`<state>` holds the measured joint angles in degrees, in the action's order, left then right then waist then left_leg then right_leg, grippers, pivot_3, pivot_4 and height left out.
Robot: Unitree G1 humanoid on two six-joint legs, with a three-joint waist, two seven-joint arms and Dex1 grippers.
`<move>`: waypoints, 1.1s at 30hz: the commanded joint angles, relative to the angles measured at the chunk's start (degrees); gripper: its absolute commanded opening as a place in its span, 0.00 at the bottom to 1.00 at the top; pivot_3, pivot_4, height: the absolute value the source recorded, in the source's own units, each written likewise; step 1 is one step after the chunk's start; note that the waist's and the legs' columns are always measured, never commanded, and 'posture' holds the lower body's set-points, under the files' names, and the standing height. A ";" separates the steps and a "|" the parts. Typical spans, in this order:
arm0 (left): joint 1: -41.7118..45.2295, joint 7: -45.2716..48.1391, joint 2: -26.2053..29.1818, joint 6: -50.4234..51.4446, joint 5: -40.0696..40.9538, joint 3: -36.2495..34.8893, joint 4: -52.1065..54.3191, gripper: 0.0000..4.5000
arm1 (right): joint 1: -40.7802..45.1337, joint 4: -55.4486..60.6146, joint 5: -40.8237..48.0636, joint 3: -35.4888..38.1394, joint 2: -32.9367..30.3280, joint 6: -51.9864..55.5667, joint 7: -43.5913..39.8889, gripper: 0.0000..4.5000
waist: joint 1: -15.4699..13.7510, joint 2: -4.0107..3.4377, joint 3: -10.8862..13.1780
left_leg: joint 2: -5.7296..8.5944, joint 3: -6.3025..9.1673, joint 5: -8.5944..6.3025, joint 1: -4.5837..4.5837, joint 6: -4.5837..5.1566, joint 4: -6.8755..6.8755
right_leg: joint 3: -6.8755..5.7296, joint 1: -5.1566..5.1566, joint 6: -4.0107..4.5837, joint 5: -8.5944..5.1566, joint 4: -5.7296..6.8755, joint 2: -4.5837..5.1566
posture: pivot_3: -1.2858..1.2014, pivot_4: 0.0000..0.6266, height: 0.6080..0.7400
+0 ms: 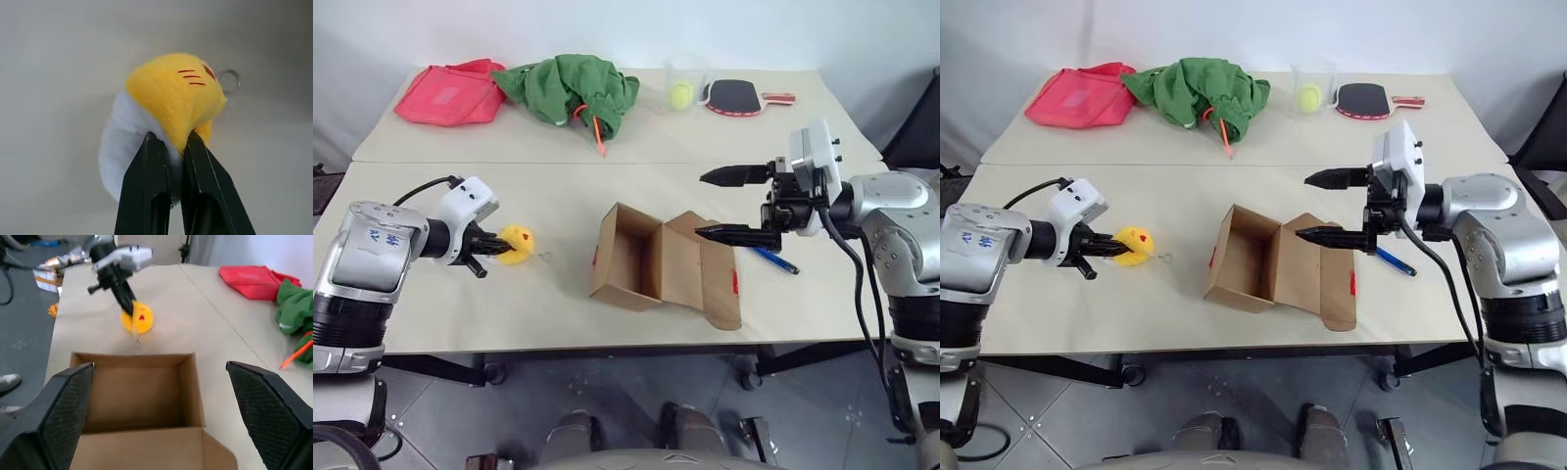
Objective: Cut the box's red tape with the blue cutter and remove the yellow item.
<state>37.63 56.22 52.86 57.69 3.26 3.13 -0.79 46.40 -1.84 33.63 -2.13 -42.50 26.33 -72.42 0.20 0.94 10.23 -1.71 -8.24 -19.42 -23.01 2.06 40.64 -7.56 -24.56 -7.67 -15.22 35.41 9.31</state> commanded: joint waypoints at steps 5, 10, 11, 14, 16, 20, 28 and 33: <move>-1.67 -2.15 0.16 7.65 3.78 -0.56 1.20 0.28 | 5.74 -5.34 -2.87 -1.79 3.37 -2.50 -4.40 1.00 | -0.06 -0.02 -0.01 | -0.02 0.01 0.01 0.12 -0.08 0.00 | 0.02 0.00 0.04 -0.02 0.23 0.00 | 0.52 0.24 1.00; -2.51 -1.46 3.36 10.35 6.48 -1.61 5.78 0.64 | 7.19 -7.02 -3.98 -1.59 3.55 -2.57 -6.03 1.00 | 0.15 -0.04 0.00 | -0.04 0.01 -0.01 0.13 -0.11 -0.01 | 0.02 -0.02 0.05 -0.02 0.24 0.00 | 0.52 0.24 1.00; -2.59 -1.60 4.06 11.13 7.13 -2.28 6.68 0.71 | 7.47 -7.39 -4.28 -1.64 3.48 -2.73 -6.31 1.00 | 0.17 -0.04 0.01 | -0.04 0.01 -0.01 0.14 -0.12 -0.02 | 0.02 -0.04 0.05 -0.03 0.25 0.00 | 0.52 0.24 1.00; -1.85 -2.10 5.46 13.44 9.45 -4.84 8.79 0.92 | 8.59 -9.01 -5.14 -1.46 3.42 -3.06 -7.19 1.00 | 0.17 -0.05 0.01 | -0.04 0.00 -0.01 0.12 -0.12 -0.02 | 0.05 -0.06 0.05 -0.03 0.25 0.00 | 0.52 0.24 1.00; -1.60 -2.29 6.45 14.67 10.98 -6.73 10.01 0.99 | 9.33 -10.11 -5.71 -1.34 3.36 -3.30 -7.71 1.00 | 0.15 -0.05 0.01 | -0.04 0.00 -0.02 0.11 -0.13 -0.02 | 0.05 -0.07 0.06 -0.03 0.25 0.00 | 0.52 0.24 1.00; -1.99 -2.46 8.21 18.24 15.13 -12.62 13.02 0.99 | 10.75 -12.54 -6.87 -1.25 2.85 -3.94 -8.92 1.00 | 0.20 -0.06 0.02 | -0.05 0.00 -0.02 0.07 -0.14 -0.02 | 0.05 -0.12 0.06 -0.03 0.25 0.00 | 0.52 0.24 1.00; -11.22 -4.14 0.68 -3.67 19.42 -31.37 21.14 0.99 | 12.32 -18.98 -10.09 -0.16 0.46 -6.92 -10.46 1.00 | 0.47 -0.12 0.06 | -0.06 0.03 -0.04 0.08 -0.17 -0.07 | 0.04 -0.12 0.07 -0.04 0.23 0.02 | 0.52 0.24 1.00; -17.04 -1.61 -5.86 -6.42 28.07 -33.43 28.12 0.99 | 6.20 -13.83 -9.88 1.77 -2.80 -5.11 -8.81 1.00 | 0.36 -0.12 0.06 | -0.07 0.06 -0.04 0.03 -0.18 -0.06 | 0.02 -0.13 0.07 -0.03 0.22 0.02 | 0.52 0.24 1.00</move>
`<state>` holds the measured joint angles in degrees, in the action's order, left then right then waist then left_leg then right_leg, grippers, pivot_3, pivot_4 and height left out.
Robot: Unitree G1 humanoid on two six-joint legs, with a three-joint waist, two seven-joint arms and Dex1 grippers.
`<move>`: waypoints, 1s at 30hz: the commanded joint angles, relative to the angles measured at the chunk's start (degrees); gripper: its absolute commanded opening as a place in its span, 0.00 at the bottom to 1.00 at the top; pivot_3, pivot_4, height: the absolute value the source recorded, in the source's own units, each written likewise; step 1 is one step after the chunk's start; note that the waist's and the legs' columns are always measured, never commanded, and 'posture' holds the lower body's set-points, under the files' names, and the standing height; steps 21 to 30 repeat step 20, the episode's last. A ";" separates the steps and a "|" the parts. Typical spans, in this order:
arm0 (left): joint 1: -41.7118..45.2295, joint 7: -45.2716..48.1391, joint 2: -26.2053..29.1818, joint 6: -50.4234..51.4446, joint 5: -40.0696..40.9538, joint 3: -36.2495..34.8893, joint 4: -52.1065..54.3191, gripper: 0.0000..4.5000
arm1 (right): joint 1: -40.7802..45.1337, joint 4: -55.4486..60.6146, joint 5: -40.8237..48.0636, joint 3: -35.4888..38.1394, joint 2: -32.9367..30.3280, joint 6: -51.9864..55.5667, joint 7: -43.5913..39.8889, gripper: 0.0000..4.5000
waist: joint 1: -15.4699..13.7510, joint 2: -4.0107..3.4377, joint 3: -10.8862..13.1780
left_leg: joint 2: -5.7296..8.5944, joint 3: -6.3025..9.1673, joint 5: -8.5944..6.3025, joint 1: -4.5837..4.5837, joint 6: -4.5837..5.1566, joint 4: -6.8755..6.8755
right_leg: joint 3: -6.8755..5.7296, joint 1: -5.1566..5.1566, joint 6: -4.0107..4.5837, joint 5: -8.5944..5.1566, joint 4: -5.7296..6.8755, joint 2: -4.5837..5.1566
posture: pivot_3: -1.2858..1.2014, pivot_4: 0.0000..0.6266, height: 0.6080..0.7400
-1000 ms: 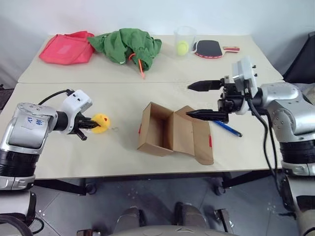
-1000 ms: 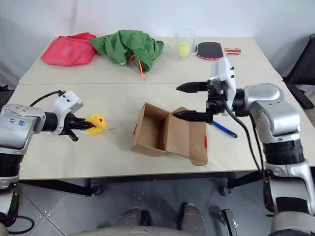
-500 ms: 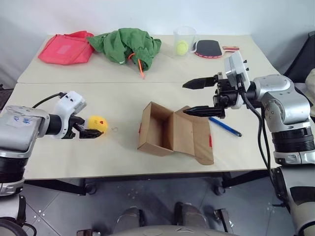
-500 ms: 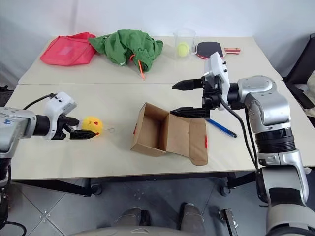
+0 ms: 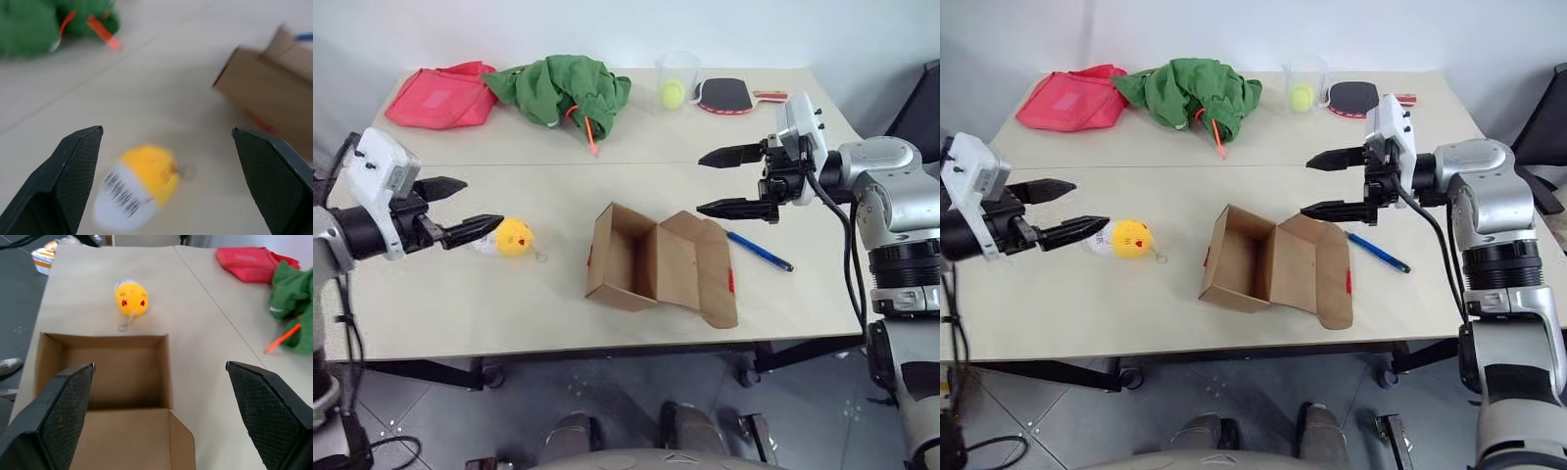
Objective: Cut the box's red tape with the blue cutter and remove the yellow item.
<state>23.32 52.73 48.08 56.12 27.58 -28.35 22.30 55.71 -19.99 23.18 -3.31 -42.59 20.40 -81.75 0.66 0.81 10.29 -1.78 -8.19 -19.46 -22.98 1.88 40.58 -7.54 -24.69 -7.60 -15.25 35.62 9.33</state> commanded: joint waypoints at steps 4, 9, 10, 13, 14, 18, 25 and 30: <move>-10.50 7.20 -3.19 -8.54 10.20 -2.66 7.51 0.99 | -13.08 11.82 0.96 4.81 -6.85 2.30 1.32 1.00 | -0.36 -0.01 -0.01 | -0.01 0.00 -0.06 0.05 -0.05 -0.06 | -0.01 0.02 0.00 0.00 -0.04 0.00 | 0.52 0.24 1.00; -21.01 10.78 -3.74 -15.02 10.90 -6.10 4.40 0.99 | -25.88 15.34 0.58 8.80 -10.72 1.41 3.15 1.00 | -0.41 -0.06 0.00 | -0.01 -0.04 -0.05 0.12 -0.04 -0.06 | 0.07 0.02 0.13 -0.08 -0.15 0.00 | 0.52 0.24 1.00; -22.80 11.39 -4.30 -17.05 10.76 -7.22 3.33 0.99 | -28.61 15.29 0.42 9.86 -11.40 0.25 3.10 1.00 | -0.42 -0.06 0.00 | -0.03 -0.03 -0.05 0.21 -0.04 -0.06 | 0.07 0.10 0.15 -0.08 -0.15 0.00 | 0.52 0.24 1.00; -27.51 13.58 -2.50 -23.23 7.39 -9.65 -4.62 0.99 | -33.94 10.15 2.15 16.03 -11.52 -1.66 4.31 1.00 | -0.56 -0.06 0.00 | -0.02 -0.05 -0.07 0.52 -0.02 -0.28 | 0.08 0.33 0.17 -0.09 -0.32 0.01 | 0.52 0.24 1.00; -28.35 13.98 -2.12 -24.76 6.90 -9.86 -6.32 0.99 | -34.75 9.33 2.10 16.61 -11.81 -1.79 4.39 1.00 | -0.50 -0.07 0.01 | -0.01 -0.08 -0.07 0.58 0.00 -0.30 | 0.12 0.34 0.21 -0.12 -0.38 0.01 | 0.52 0.24 1.00; -28.60 14.49 -0.81 -27.74 6.71 -8.06 -9.76 0.99 | -34.84 3.32 0.25 16.85 -11.08 -5.58 5.24 1.00 | -0.35 -0.09 0.00 | -0.18 -0.16 -0.07 0.72 0.04 -0.32 | 0.27 0.34 0.25 -0.09 -0.55 0.06 | 0.52 0.24 1.00; -28.62 14.80 0.00 -29.23 5.91 -7.20 -11.00 0.99 | -34.30 2.31 0.02 16.58 -10.68 -6.18 5.90 1.00 | -0.34 -0.10 -0.01 | -0.27 -0.21 -0.07 0.75 0.03 -0.41 | 0.31 0.32 0.25 -0.09 -0.50 0.07 | 0.52 0.24 1.00; -28.62 14.80 0.00 -29.23 5.91 -7.20 -11.00 0.99 | -34.30 2.31 0.02 16.58 -10.68 -6.18 5.90 1.00 | -0.34 -0.10 -0.01 | -0.27 -0.21 -0.07 0.75 0.03 -0.41 | 0.31 0.32 0.25 -0.09 -0.50 0.07 | 0.52 0.24 1.00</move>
